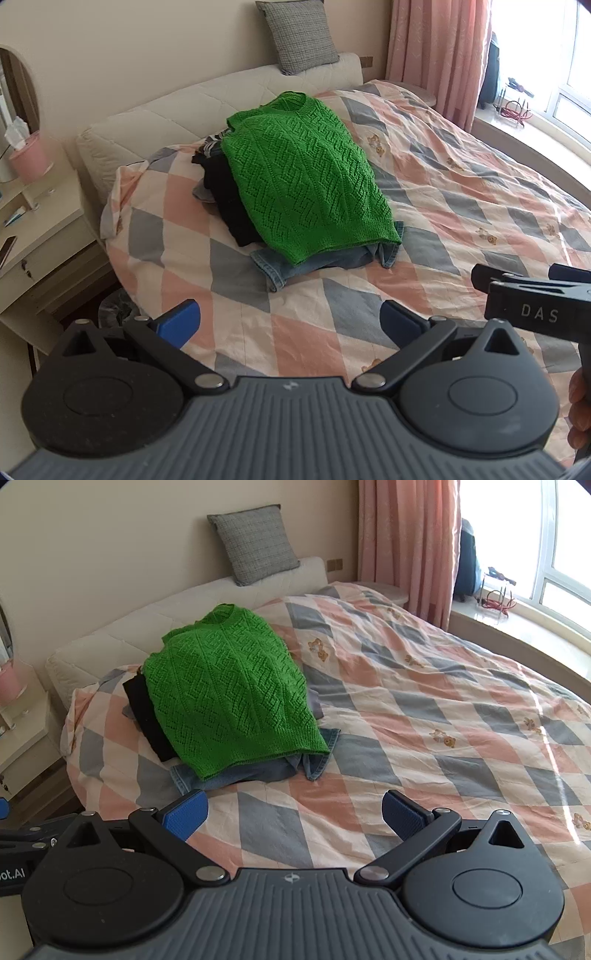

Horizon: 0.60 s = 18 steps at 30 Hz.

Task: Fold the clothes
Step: 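Lower both open grippers onto the hem of the green sweater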

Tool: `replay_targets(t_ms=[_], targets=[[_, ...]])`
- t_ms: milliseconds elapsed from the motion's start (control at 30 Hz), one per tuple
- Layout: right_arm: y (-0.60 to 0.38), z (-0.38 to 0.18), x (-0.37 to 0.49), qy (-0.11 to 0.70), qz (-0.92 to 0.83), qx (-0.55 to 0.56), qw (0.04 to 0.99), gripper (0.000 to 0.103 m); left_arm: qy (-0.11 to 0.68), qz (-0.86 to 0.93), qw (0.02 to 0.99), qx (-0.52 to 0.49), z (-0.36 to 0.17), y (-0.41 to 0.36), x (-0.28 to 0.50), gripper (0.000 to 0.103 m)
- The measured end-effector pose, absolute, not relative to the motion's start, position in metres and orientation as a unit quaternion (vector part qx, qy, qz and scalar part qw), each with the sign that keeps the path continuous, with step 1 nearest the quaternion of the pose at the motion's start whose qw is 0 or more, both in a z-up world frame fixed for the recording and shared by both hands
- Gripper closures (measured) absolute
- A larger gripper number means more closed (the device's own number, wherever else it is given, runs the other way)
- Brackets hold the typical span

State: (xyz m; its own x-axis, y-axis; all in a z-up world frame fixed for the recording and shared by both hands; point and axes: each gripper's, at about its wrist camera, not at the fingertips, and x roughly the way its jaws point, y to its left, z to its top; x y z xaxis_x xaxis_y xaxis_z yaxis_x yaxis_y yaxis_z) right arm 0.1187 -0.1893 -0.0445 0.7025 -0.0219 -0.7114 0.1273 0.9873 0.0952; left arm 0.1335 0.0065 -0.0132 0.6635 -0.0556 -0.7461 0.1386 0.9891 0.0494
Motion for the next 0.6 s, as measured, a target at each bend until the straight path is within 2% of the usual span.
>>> replay_targets(t_ms=[600], targets=[[-0.169, -0.055, 0.249, 0.421, -0.076, 0.087, 0.9, 0.0, 0.445, -0.095, 0.888, 0.065, -0.024, 0.026, 0.282, 0.001]])
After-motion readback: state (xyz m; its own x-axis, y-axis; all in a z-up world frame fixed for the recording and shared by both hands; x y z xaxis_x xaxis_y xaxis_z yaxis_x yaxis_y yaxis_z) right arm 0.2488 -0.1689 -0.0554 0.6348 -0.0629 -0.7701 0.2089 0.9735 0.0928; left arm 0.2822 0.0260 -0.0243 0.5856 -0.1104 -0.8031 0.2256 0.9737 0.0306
